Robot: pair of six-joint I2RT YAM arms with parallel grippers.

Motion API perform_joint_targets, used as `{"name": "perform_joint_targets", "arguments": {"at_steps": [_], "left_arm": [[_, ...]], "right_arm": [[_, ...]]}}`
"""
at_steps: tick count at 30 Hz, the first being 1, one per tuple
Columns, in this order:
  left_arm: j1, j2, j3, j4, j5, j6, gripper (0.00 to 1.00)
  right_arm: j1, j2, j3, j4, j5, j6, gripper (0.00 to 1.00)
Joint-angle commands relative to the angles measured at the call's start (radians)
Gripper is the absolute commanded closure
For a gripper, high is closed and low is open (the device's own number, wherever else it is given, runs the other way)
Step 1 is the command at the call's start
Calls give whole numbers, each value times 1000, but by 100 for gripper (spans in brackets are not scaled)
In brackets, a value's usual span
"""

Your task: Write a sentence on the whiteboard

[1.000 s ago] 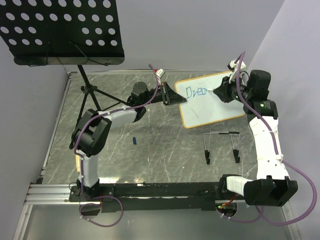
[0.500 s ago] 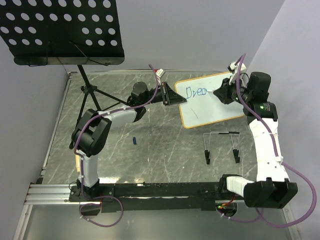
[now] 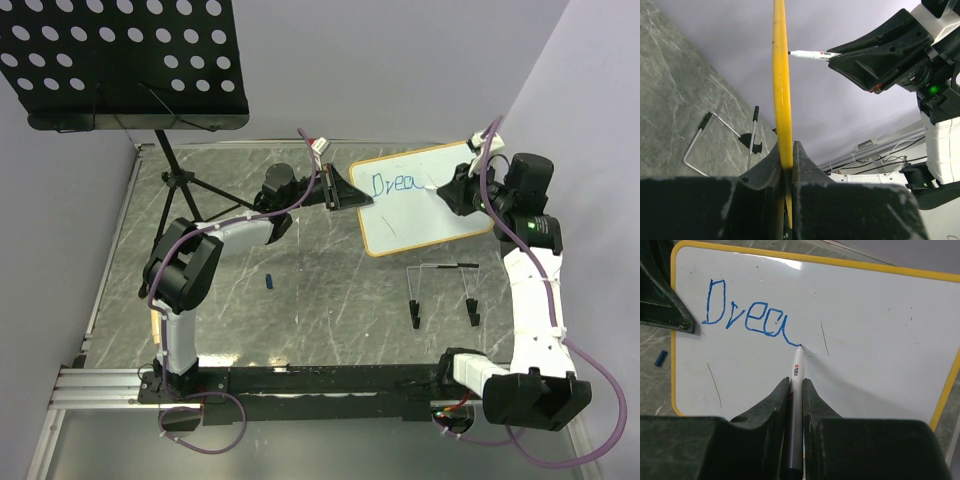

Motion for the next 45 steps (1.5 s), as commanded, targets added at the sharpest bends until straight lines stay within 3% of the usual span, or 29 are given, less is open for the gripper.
{"name": "perform_joint_targets", "arguments": {"at_steps": [1,6,45], "left_arm": [[-1,-46,40,168,8,-14,99],[-1,-54,31,163,17,-10,99],[-1,-140,-44,152,11,12,99]], "right_arm": [[-17,-3,82,24,-78,29,100],[-19,-35,93,55,-152,62,100],[-36,-66,44,67,-169,56,100]]}}
